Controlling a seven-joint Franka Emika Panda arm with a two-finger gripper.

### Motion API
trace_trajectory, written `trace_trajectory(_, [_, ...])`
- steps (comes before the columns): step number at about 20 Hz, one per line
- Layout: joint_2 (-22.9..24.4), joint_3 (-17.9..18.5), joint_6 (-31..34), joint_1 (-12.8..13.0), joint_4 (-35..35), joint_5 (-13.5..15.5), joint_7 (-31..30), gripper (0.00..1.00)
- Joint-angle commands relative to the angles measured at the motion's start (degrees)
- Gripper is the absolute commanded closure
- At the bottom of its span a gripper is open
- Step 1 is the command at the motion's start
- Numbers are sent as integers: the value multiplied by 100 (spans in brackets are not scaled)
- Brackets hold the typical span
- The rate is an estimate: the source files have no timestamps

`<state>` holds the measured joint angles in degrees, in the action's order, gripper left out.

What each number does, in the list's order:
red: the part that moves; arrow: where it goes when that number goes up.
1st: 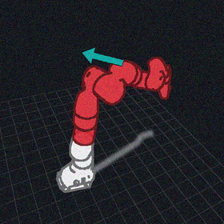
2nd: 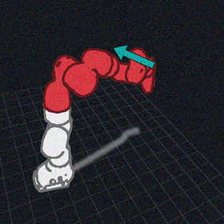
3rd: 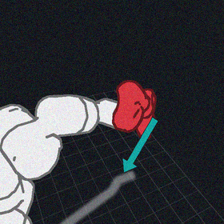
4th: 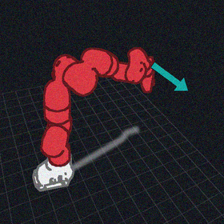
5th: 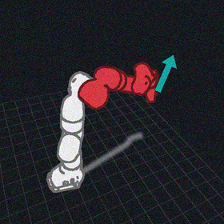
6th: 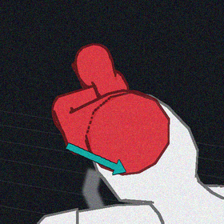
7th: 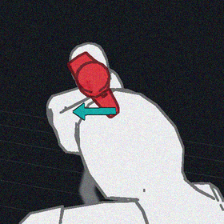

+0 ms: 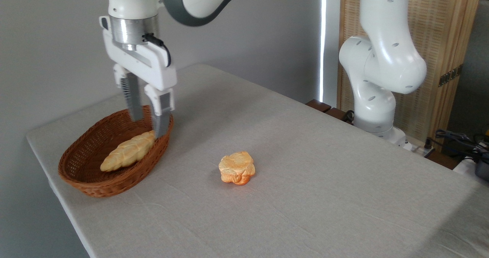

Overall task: Put bread into the basket
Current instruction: 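Raise the open gripper up out of the basket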

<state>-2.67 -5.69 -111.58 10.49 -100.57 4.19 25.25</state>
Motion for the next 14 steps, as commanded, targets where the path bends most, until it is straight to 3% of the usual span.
trace_trajectory(1, [178, 294, 759, 23, -42, -365, 813, 0])
trace_trajectory(4, [389, 708, 1120, 23, -51, -366, 1315, 0])
trace_trajectory(9, [574, 1271, 1227, 23, -60, -296, 1316, 0])
trace_trajectory(14, [636, 1324, 1235, 23, -95, -226, 1272, 0])
